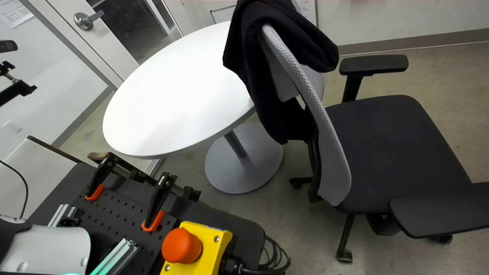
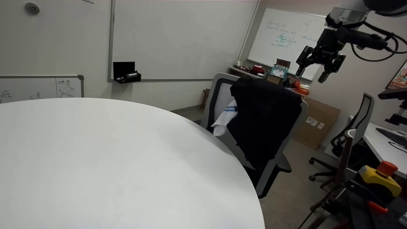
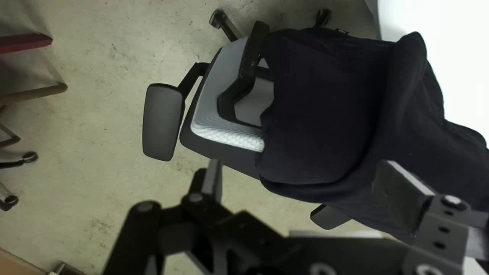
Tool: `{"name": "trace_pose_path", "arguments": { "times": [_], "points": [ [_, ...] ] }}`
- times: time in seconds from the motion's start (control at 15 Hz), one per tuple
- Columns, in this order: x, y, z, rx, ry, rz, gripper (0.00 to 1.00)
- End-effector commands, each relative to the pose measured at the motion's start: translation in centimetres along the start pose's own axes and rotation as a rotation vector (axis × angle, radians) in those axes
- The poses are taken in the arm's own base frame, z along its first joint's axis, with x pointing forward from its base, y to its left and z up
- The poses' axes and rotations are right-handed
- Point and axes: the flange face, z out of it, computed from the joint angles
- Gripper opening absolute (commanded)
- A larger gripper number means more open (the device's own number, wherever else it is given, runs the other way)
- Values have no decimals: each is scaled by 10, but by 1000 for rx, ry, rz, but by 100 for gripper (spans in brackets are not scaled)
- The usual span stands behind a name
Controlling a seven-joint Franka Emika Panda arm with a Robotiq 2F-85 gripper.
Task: Remove the black towel from the chair backrest and place it on the table
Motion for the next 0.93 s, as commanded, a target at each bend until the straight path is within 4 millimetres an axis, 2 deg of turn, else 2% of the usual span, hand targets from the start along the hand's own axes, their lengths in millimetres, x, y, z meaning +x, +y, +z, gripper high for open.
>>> {"name": "trace_pose_path", "arguments": {
  "times": [0.0,0.27,0.87],
  "points": [
    [14,-27,5,2,18,1,100],
    [15,-47,12,-9,10,-14,100],
    [-5,-72,40,-44,-14,-93,100]
  ]
}}
